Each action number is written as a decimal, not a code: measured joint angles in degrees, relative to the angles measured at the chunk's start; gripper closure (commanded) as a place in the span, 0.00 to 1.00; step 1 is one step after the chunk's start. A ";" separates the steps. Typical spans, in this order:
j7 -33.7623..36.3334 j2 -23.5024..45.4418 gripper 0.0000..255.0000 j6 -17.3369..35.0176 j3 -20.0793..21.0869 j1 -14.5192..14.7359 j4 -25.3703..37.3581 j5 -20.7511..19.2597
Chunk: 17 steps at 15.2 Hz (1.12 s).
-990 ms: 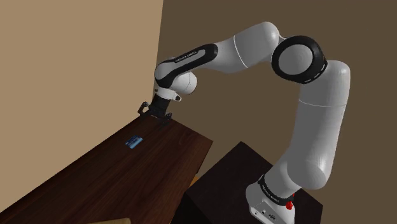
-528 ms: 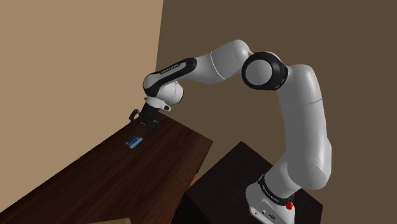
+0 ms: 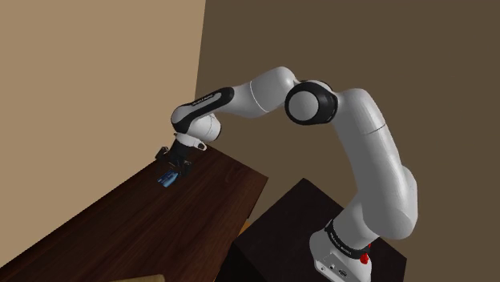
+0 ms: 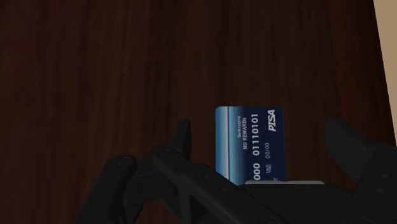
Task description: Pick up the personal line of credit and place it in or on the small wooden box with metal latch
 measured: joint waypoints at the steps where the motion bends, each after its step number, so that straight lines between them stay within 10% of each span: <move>1: 0.01 0.51 0.00 0.47 0.13 0.27 0.16 0.12; 9: 0.01 1.90 0.00 1.40 0.35 0.83 0.89 0.29; 10: 0.01 1.90 1.00 1.40 0.35 0.83 0.89 0.29; 17: 0.01 1.90 1.00 1.40 0.35 0.82 0.91 0.29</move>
